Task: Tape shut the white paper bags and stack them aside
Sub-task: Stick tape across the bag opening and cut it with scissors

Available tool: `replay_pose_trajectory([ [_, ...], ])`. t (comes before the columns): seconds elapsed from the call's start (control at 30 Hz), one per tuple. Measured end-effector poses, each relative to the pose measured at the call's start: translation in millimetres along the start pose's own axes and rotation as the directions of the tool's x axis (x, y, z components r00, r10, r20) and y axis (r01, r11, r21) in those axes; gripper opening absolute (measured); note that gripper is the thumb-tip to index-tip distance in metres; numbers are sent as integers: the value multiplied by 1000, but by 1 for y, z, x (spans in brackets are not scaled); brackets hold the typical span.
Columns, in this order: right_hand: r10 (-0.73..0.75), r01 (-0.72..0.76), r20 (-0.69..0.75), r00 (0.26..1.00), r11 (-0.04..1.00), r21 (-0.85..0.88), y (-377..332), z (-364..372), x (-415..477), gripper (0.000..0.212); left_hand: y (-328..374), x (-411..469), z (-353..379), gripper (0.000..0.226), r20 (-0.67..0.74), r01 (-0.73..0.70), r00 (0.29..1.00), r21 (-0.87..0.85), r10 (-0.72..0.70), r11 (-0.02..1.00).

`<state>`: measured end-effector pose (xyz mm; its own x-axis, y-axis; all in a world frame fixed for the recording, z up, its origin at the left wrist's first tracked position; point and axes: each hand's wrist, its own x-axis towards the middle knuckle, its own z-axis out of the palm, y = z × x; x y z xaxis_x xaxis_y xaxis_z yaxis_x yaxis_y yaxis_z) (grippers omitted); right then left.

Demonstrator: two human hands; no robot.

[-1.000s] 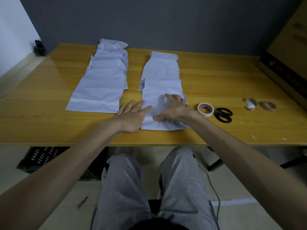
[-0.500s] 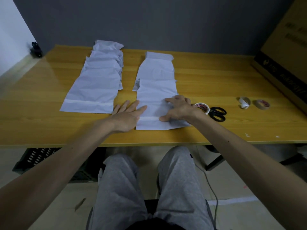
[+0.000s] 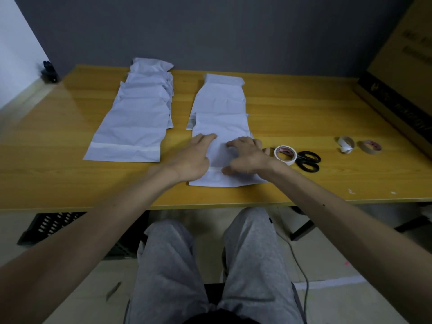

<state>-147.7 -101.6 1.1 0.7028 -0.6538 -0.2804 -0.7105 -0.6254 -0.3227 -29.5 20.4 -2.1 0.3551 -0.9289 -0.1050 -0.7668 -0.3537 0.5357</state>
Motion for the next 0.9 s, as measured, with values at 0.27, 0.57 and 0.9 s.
replay_pose_trajectory([
  [0.27, -8, 8, 16, 1000, 1000, 30, 4, -1, -3, 84, -14, 1, 23, 53, 192, -33, 981, 287, -24, 957],
  [0.57, -31, 33, -29, 999, 996, 80, 6, 3, -4, 80, -22, -2, 22, 53, 221, -29, 973, 377, -60, 926],
  [0.9, -54, 60, -67, 996, 995, 83, 7, 3, 1, 85, -23, -3, 25, 54, 195, -30, 979, 413, -56, 910],
])
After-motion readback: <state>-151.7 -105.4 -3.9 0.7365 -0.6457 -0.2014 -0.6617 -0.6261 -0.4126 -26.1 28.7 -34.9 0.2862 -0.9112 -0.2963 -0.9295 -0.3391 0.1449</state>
